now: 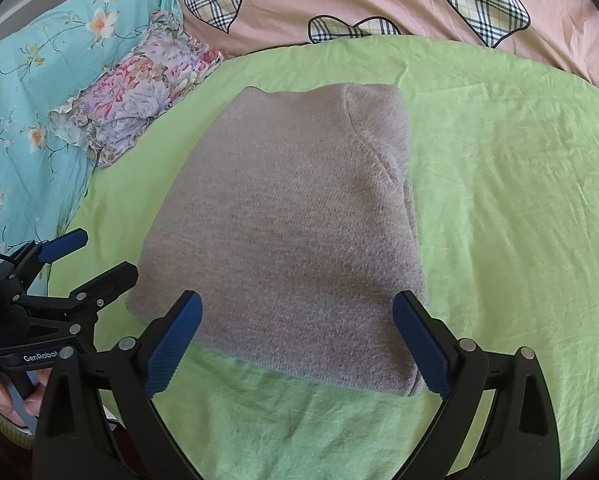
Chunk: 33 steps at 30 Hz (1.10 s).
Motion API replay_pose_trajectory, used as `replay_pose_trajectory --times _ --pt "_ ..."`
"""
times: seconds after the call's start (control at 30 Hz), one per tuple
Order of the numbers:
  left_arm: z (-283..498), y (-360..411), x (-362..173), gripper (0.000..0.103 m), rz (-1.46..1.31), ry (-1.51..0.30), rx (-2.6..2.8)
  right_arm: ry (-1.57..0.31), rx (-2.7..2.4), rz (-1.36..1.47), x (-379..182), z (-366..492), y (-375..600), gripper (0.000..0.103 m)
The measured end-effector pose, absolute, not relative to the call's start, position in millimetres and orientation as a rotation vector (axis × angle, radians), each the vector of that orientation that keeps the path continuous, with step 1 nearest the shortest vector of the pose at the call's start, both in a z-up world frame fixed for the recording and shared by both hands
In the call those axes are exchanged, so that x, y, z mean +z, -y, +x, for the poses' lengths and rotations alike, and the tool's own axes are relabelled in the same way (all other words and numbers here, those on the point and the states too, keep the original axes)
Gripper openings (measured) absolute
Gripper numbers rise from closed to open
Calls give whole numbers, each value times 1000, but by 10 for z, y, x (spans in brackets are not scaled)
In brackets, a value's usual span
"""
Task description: Fold small clothes
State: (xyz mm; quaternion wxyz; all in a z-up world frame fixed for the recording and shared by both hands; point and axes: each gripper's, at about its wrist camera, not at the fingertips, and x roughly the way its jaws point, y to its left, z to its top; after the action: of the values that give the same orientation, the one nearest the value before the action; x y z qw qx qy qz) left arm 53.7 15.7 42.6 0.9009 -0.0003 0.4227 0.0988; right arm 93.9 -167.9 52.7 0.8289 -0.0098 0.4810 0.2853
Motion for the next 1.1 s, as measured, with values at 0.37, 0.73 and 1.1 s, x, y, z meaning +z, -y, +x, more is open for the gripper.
replay_pose_trajectory --times 0.37,0.73,1.1 --pt "520 -147 472 100 -11 -855 198 -1019 605 -17 513 950 1677 96" --pt "513 -146 498 100 -16 -844 199 -1010 604 -9 562 948 1670 97" --pt "541 -140 520 100 -15 -840 195 -1004 605 -7 595 967 1673 97"
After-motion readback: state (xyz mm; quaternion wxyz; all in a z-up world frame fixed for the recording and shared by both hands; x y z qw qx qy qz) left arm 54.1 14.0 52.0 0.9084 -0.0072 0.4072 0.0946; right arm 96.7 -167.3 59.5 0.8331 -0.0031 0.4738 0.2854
